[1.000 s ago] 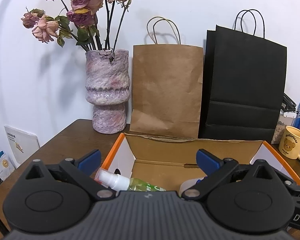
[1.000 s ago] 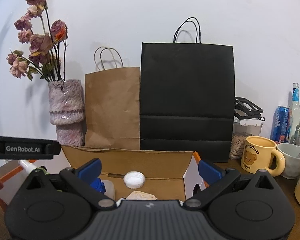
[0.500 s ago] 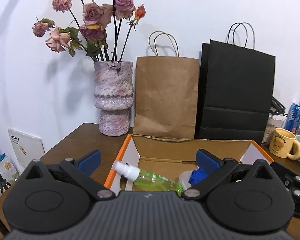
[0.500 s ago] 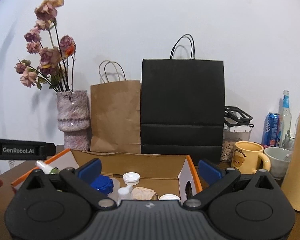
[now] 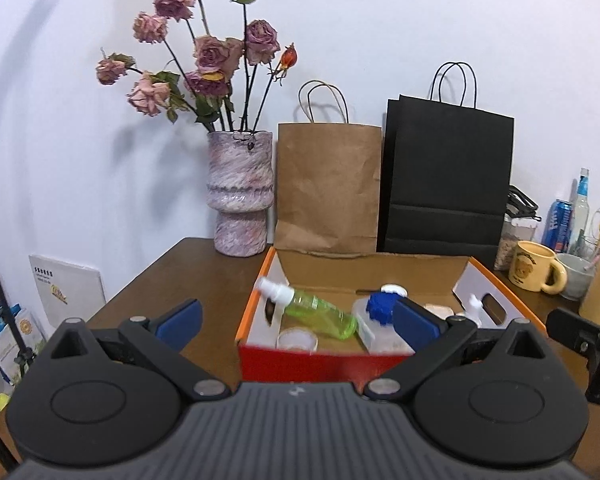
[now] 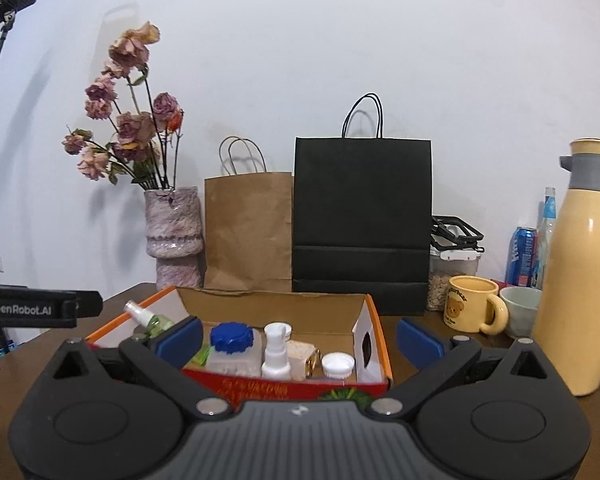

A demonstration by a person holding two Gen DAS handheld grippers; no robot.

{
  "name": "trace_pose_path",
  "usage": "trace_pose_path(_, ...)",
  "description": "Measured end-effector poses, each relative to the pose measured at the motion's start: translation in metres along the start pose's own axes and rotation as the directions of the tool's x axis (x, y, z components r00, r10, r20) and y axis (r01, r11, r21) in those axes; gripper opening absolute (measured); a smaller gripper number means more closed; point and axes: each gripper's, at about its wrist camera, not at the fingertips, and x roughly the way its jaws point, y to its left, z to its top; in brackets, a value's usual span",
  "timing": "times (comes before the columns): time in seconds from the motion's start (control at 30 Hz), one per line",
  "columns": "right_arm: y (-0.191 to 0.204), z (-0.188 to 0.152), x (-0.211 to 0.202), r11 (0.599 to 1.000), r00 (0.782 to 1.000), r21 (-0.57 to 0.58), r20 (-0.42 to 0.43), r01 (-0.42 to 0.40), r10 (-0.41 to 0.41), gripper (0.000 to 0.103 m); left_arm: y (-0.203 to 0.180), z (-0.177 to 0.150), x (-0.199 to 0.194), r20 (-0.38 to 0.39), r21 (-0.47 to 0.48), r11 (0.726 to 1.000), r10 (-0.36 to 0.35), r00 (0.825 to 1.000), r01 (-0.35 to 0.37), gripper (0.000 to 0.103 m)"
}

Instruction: Organize rigid objects

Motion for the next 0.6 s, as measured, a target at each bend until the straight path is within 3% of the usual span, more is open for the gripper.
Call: trace_pose_path(0.6, 0.011, -0.032, -0.108, 0.999, 0.998, -0.002, -0.042, -0.042, 0.042, 0.103, 0.012, -0.048, -0.107, -0.013, 0.022, 1.0, -0.002, 1.0, 0.002, 0.103)
